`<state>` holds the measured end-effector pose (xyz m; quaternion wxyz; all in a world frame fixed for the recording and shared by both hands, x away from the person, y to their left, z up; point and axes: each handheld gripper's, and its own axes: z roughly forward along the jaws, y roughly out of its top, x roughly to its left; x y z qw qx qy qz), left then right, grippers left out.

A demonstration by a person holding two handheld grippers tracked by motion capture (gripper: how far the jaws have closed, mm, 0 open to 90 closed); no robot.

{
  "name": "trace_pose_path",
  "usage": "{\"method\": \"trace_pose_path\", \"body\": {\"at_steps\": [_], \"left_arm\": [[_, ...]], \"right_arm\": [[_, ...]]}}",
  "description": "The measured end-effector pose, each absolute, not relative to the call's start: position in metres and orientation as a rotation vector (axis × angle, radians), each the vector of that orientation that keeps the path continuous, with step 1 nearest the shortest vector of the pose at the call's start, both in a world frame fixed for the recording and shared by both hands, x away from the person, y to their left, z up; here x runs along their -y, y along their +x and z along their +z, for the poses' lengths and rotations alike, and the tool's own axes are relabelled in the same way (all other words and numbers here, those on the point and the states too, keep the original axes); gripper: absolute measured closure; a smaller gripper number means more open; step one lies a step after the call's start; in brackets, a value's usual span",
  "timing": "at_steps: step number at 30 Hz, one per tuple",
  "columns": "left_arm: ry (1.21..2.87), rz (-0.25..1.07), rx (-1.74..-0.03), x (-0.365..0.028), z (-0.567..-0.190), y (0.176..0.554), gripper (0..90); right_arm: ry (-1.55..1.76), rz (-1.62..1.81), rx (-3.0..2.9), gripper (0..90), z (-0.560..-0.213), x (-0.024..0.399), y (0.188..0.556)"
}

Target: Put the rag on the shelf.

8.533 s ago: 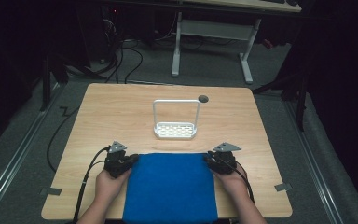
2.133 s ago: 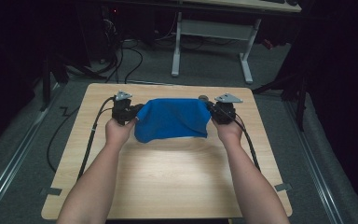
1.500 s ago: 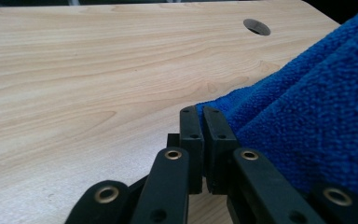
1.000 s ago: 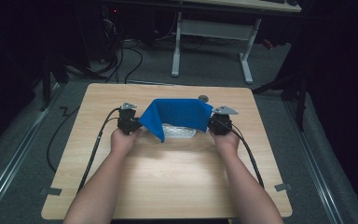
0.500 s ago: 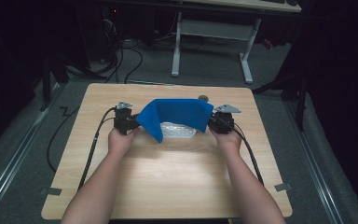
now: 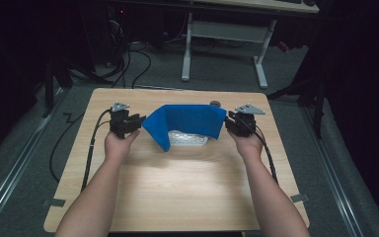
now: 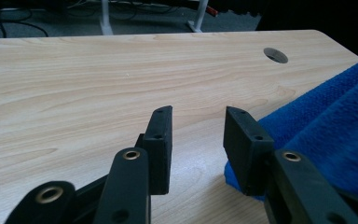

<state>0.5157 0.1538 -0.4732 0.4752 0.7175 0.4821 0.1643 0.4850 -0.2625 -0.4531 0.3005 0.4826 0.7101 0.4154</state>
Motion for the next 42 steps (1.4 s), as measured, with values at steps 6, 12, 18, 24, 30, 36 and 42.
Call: {"method": "trace_pose_path", "body": {"at_steps": [6, 12, 18, 24, 30, 36, 42], "left_arm": [[1.779, 0.419, -1.181, -0.154, -0.471, 0.511, 63.4], [1.766, 0.437, -1.160, -0.157, -0.468, 0.498, 64.1], [1.747, 0.445, -1.163, -0.163, -0.467, 0.488, 64.0], [1.756, 0.469, -1.160, -0.169, -0.468, 0.475, 64.2], [1.740, 0.474, -1.160, -0.179, -0.470, 0.457, 64.2], [1.743, 0.483, -1.153, -0.186, -0.469, 0.432, 64.0], [1.756, 0.489, -1.128, -0.188, -0.468, 0.403, 61.7]], "right_arm": [[1.286, 1.092, -1.889, 64.1, -0.454, 0.264, 0.482], [1.271, 1.058, -1.907, 62.7, -0.453, 0.266, 0.472], [1.254, 1.052, -1.884, 61.0, -0.449, 0.272, 0.460], [1.228, 1.026, -1.906, 58.4, -0.446, 0.273, 0.445], [1.197, 1.040, -1.907, 56.2, -0.443, 0.274, 0.430], [1.145, 1.058, -1.900, 53.6, -0.437, 0.269, 0.410], [1.120, 1.023, -1.919, 49.1, -0.437, 0.266, 0.386]]}}
